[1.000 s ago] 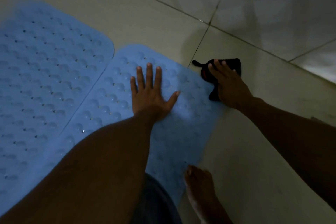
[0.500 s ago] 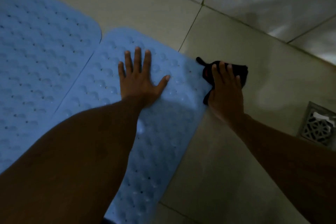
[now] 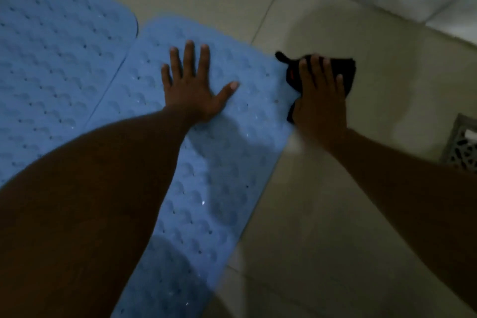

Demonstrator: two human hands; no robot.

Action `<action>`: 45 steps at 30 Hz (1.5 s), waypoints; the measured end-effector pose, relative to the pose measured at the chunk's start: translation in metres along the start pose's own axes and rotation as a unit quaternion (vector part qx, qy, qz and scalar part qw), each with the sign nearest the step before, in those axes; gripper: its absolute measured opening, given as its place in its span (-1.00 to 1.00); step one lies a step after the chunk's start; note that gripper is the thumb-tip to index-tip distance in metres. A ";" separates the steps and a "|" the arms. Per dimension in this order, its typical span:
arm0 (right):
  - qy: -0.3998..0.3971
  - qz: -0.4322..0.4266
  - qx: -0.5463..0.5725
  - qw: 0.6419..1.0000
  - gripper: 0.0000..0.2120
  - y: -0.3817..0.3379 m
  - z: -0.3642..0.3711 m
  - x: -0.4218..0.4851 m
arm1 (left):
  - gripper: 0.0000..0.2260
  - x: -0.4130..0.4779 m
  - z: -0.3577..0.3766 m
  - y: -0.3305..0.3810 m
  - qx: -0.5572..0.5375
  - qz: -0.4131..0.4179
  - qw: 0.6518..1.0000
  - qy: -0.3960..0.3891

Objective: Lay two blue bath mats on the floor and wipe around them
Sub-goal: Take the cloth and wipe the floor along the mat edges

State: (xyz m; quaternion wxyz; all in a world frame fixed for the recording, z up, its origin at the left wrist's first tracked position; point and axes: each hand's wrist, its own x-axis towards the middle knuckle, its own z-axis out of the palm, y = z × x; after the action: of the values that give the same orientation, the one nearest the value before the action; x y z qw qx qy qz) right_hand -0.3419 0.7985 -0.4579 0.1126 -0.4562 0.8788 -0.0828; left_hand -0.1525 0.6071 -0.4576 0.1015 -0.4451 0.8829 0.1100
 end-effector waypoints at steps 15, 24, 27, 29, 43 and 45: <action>0.019 0.085 0.054 0.995 -0.28 -0.050 0.019 -0.126 | -0.34 -0.107 0.031 -0.017 -0.007 0.089 0.995 0.048; 0.047 0.084 0.021 0.995 -0.40 -0.100 0.056 -0.239 | -0.37 -0.230 0.068 -0.048 -0.023 0.097 0.994 0.044; 0.029 0.087 0.031 0.995 -0.35 -0.120 0.060 -0.272 | -0.37 -0.261 0.074 -0.062 -0.034 0.099 0.994 0.029; 0.015 0.087 0.037 0.995 -0.32 -0.131 0.061 -0.291 | -0.38 -0.284 0.078 -0.067 -0.033 0.091 0.995 0.018; 0.103 0.005 0.053 0.993 -0.60 -0.139 0.053 -0.348 | -0.40 -0.354 0.078 -0.069 -0.033 0.084 0.995 -0.038; 0.117 -0.057 0.028 0.991 -0.68 -0.127 0.048 -0.340 | -0.40 -0.357 0.077 -0.071 -0.036 0.084 0.995 -0.039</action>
State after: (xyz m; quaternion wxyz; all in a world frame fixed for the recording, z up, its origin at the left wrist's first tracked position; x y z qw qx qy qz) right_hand -0.0395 1.0028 -0.4312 0.0173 -0.4897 0.8557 -0.1667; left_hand 0.1189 0.8607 -0.4401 0.1107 -0.3684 0.9078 0.1670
